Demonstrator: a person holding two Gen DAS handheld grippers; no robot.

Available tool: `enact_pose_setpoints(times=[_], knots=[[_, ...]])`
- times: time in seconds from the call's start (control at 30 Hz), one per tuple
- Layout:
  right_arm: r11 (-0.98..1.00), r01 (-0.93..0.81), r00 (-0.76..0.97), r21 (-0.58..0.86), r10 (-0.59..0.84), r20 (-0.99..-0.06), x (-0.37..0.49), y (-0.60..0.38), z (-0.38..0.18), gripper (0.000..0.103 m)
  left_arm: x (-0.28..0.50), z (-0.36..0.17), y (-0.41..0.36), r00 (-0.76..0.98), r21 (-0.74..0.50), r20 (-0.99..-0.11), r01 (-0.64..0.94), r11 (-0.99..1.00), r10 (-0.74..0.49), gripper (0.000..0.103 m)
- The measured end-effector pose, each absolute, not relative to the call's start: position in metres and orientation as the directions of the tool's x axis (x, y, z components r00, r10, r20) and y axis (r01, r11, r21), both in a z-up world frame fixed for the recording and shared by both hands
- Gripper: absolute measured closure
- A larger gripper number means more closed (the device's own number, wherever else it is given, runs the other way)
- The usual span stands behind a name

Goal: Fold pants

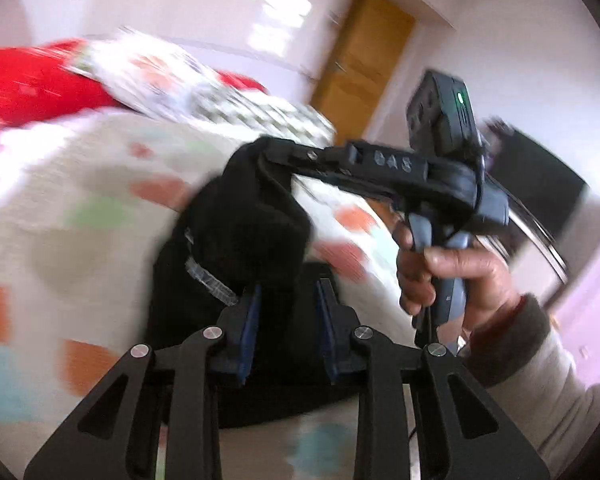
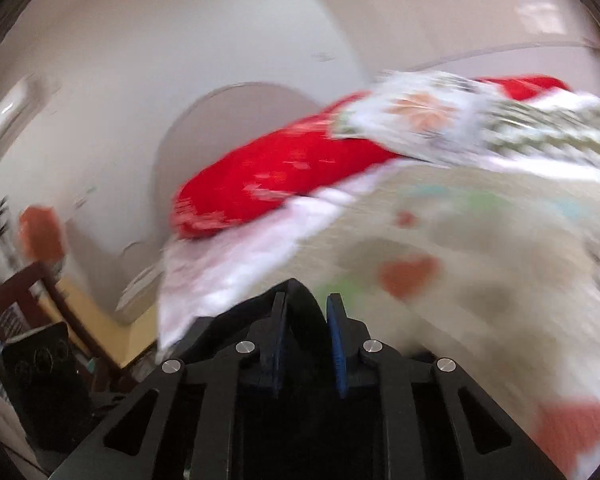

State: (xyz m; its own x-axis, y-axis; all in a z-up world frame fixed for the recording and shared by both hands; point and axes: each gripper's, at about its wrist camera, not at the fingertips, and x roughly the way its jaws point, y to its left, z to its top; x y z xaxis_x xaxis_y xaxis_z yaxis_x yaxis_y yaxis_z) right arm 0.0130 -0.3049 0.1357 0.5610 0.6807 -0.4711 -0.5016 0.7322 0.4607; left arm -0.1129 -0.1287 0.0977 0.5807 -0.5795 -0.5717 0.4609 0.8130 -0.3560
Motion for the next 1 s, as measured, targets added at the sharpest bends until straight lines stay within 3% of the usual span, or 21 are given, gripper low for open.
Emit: enact_pose_setpoints(times=[0.13,0.2,0.27,0.33,0.43,0.57,0.7,0.73,0.77,0.83,0.9,1.0], knots=[[0.856,-0.272,0.642,0.441,0.502,-0.580,-0.020,-0.371,0.104,0.078,-0.109,0.058,-0.176,0.381,-0.379,-0.693,0.529,0.759,-0.612,0.078],[0.855,-0.215,0.646,0.473,0.487,-0.587,-0.035,-0.394,0.096,0.065,-0.117,0.063,-0.175,0.351,-0.379,-0.693,0.566,0.732,-0.630,0.078],[0.841,-0.179,0.658,0.510,0.488,-0.574,-0.050,-0.406,0.091,0.034,-0.128,0.081,-0.163,0.383,-0.334,-0.678,0.600,0.727,-0.628,0.071],[0.801,-0.182,0.656,0.570,0.531,-0.537,-0.063,-0.411,0.086,0.026,-0.134,0.096,-0.148,0.425,-0.303,-0.657,0.608,0.734,-0.623,0.033],[0.744,-0.188,0.614,0.641,0.598,-0.515,-0.064,-0.401,0.074,0.019,-0.127,0.106,-0.120,0.484,-0.276,-0.641,0.580,0.767,-0.596,0.028],[0.753,-0.163,0.551,0.637,0.606,-0.574,-0.058,-0.373,0.054,0.016,-0.102,0.085,-0.107,0.548,-0.190,-0.692,0.490,0.851,-0.470,0.028],[0.748,-0.086,0.523,0.658,0.596,-0.609,-0.051,-0.360,0.032,0.016,-0.087,0.053,-0.101,0.500,-0.236,-0.737,0.441,0.866,-0.456,0.028],[0.741,-0.079,0.524,0.667,0.600,-0.605,-0.050,-0.359,0.028,0.021,-0.086,0.047,-0.102,0.489,-0.246,-0.743,0.436,0.866,-0.457,0.028],[0.741,-0.085,0.526,0.666,0.601,-0.601,-0.050,-0.357,0.027,0.044,-0.084,0.043,-0.103,0.485,-0.246,-0.750,0.428,0.870,-0.451,0.028],[0.763,-0.143,0.512,0.631,0.603,-0.613,-0.050,-0.348,0.033,0.078,-0.084,0.042,-0.108,0.490,-0.237,-0.752,0.423,0.875,-0.441,0.028],[0.759,-0.199,0.544,0.620,0.611,-0.574,-0.057,-0.346,0.051,0.087,-0.090,0.051,-0.110,0.498,-0.240,-0.741,0.429,0.871,-0.450,0.028],[0.787,-0.249,0.590,0.564,0.585,-0.557,-0.074,-0.352,0.074,0.088,-0.097,0.064,-0.109,0.516,-0.271,-0.699,0.451,0.851,-0.496,0.028]])
